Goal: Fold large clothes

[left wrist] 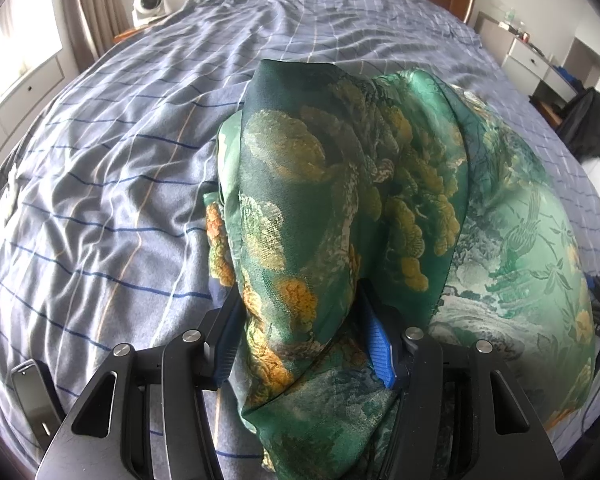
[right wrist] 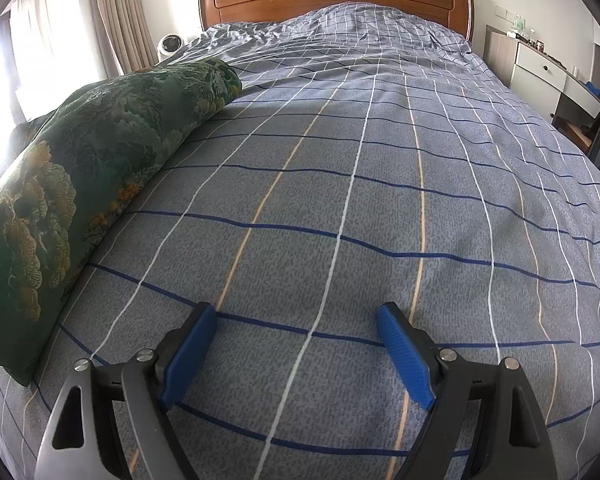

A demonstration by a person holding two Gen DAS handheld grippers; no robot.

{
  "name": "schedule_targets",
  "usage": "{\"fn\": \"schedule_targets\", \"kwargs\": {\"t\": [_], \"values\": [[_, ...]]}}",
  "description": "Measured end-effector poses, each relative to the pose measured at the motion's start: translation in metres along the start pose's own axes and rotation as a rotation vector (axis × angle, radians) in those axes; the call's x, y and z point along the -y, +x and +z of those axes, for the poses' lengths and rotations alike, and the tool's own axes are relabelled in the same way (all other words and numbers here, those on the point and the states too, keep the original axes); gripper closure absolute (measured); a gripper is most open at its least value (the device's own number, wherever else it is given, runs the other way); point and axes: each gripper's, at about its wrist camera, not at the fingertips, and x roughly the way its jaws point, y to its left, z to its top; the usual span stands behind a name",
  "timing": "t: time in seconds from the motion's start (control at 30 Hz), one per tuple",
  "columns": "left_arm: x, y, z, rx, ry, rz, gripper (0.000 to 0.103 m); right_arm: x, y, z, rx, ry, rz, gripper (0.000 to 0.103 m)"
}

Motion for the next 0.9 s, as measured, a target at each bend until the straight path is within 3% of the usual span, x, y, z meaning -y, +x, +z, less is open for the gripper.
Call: {"fn": "schedule_targets", "kwargs": {"t": [0.9], "values": [[-0.0033, -0.0005, -0.0012, 0.015, -0.01, -0.013, 0.044, 0.0004, 0.0001, 0.0001, 0.0, 0.0, -0.001, 0.018]]}}
